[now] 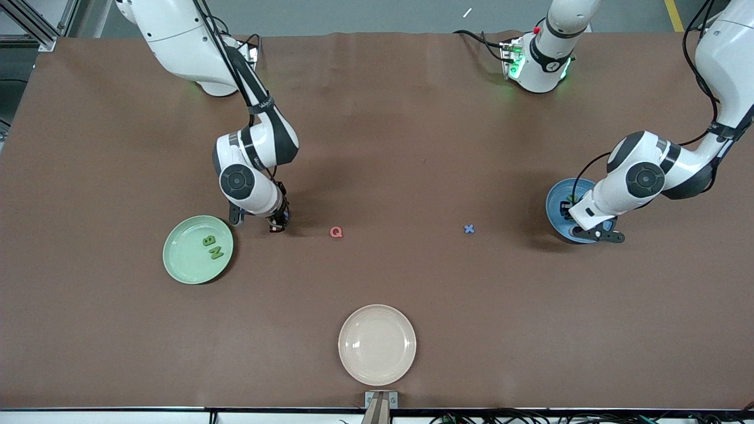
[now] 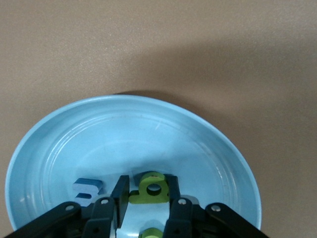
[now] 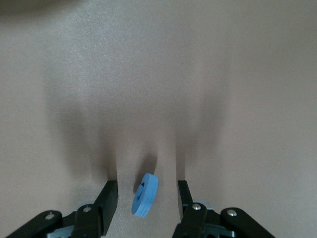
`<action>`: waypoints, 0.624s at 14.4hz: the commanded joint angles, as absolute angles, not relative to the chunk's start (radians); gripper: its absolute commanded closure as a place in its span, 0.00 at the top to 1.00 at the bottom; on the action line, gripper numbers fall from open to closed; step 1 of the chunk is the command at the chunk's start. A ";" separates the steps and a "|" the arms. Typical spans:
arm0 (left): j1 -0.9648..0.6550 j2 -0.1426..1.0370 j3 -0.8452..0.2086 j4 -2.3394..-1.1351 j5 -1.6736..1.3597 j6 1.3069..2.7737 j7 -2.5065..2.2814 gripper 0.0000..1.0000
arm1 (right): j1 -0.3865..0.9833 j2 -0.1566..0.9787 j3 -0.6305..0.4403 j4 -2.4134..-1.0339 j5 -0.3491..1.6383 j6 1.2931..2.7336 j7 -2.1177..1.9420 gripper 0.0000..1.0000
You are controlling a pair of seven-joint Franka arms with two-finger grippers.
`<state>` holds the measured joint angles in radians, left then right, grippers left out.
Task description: Sort upper and lower case letters into plates
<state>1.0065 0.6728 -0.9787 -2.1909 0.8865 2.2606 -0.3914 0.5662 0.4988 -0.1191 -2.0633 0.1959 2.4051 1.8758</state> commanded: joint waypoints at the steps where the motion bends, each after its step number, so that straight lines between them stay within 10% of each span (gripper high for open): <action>1: 1.015 0.673 -0.985 -2.187 0.914 2.269 -0.385 0.44 | 0.578 0.499 -0.124 -2.080 0.183 2.424 1.896 0.34; 3: 1.019 0.655 -0.988 -2.187 0.913 2.261 -0.371 0.86 | 0.577 0.499 -0.123 -2.079 0.183 2.422 1.899 0.03; 9: 1.153 0.634 -1.213 -2.183 0.852 2.044 -0.353 0.99 | 0.497 0.457 -0.129 -2.054 0.181 2.393 1.772 0.00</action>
